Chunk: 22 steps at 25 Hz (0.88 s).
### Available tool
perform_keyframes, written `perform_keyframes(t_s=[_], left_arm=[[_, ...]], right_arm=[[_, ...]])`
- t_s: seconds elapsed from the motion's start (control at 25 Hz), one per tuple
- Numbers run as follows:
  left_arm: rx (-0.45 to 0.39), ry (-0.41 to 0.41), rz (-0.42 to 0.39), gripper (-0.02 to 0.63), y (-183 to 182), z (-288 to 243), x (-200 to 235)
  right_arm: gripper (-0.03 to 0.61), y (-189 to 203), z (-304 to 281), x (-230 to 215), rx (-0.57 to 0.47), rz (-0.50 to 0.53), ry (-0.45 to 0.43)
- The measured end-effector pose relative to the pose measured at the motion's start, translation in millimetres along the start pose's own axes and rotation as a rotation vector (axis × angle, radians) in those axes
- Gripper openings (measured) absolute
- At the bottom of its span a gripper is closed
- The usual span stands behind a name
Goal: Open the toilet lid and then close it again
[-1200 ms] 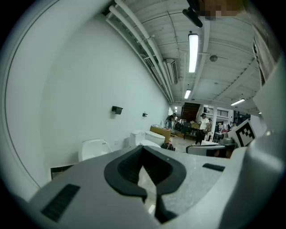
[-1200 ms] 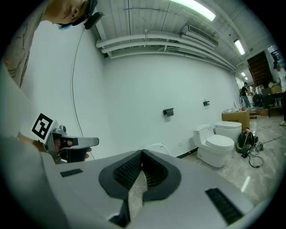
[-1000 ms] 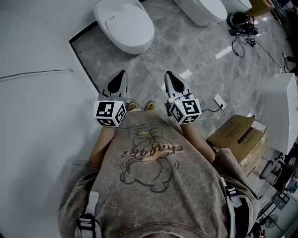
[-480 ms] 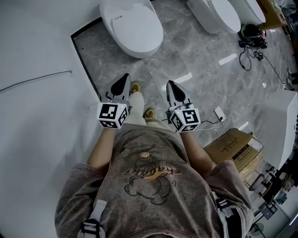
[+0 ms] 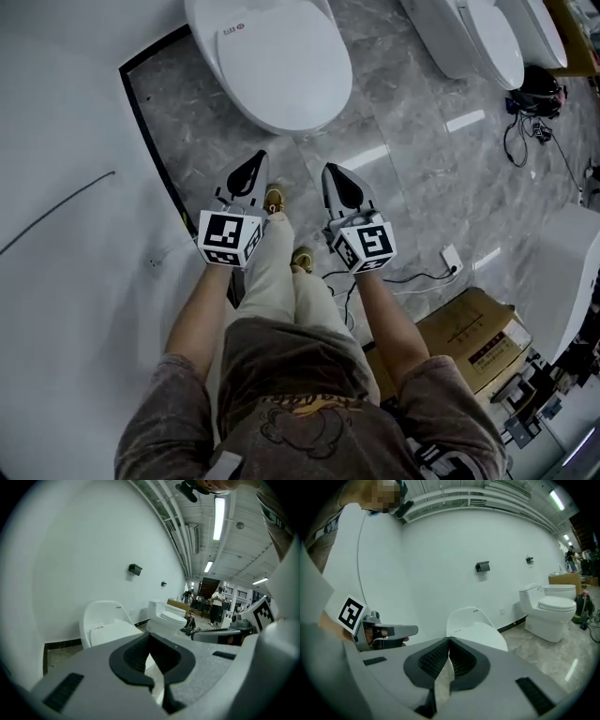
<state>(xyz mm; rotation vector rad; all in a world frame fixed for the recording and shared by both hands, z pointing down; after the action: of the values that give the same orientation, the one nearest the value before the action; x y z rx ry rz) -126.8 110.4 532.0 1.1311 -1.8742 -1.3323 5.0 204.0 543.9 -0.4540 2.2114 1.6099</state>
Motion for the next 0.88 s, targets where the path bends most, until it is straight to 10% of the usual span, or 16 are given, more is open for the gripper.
perform_keyframes(t_s=[0.48, 0.88], left_arm=[[0.088, 0.003, 0.055, 0.008, 203, -130, 21], [0.067, 0.004, 0.075, 0.008, 239, -164, 26]], right_arm=[[0.026, 148, -111, -127, 0.103, 0.008, 0.039], [0.026, 184, -151, -157, 0.128, 0.013, 0.021]])
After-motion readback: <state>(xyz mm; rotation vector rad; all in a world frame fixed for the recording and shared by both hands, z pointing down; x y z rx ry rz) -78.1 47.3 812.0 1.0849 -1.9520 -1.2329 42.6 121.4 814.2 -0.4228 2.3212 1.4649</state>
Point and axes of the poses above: the fingertips, and each gripper's own axes: z backward along the fingers, x to its left, y out of its underside, the point moved 4 cm from there along z, backward along the fingers, and after that the axes turned 13 degrees about -z, right-handed, at the moved point
